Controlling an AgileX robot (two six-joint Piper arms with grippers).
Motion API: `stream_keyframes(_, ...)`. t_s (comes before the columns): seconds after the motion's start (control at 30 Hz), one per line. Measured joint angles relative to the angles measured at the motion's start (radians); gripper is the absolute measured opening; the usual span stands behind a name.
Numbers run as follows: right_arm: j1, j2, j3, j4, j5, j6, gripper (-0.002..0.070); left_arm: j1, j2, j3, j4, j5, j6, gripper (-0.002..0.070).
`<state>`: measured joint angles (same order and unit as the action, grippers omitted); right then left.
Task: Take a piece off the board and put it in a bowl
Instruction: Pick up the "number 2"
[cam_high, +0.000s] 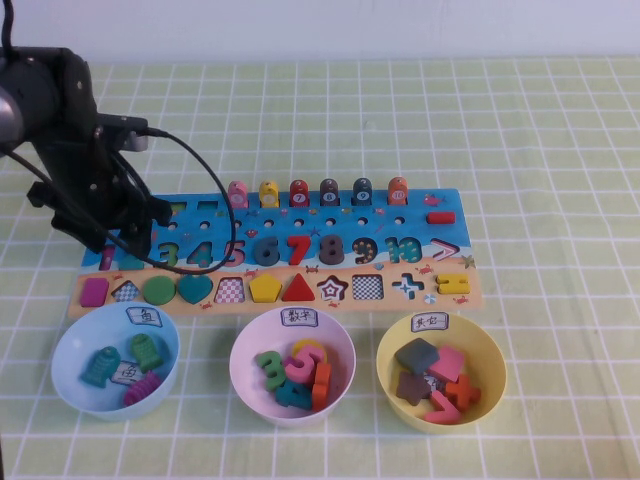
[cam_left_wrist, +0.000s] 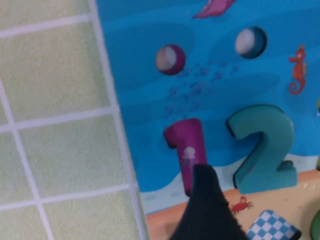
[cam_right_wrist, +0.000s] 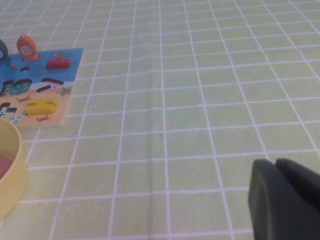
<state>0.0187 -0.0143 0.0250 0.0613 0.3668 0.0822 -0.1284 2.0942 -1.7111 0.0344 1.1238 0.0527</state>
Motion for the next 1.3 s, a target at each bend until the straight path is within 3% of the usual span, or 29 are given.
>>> stream_keyframes(0.53,0.0,0.0,0.0,0.0,0.001,0.0,-0.0017,-0.014,0.056,-0.011,-0.012,-0.004,0.007,0.0402)
stream_keyframes(0.77,0.0,0.0,0.0,0.0,0.002,0.0,-0.0017,-0.016,0.057,-0.011,-0.007,-0.004,-0.008,0.0212)
stream_keyframes(1.3,0.0,0.0,0.0,0.0,0.002,0.0,-0.0017,-0.018,0.01,-0.01,0.018,0.002,-0.012,0.0209)
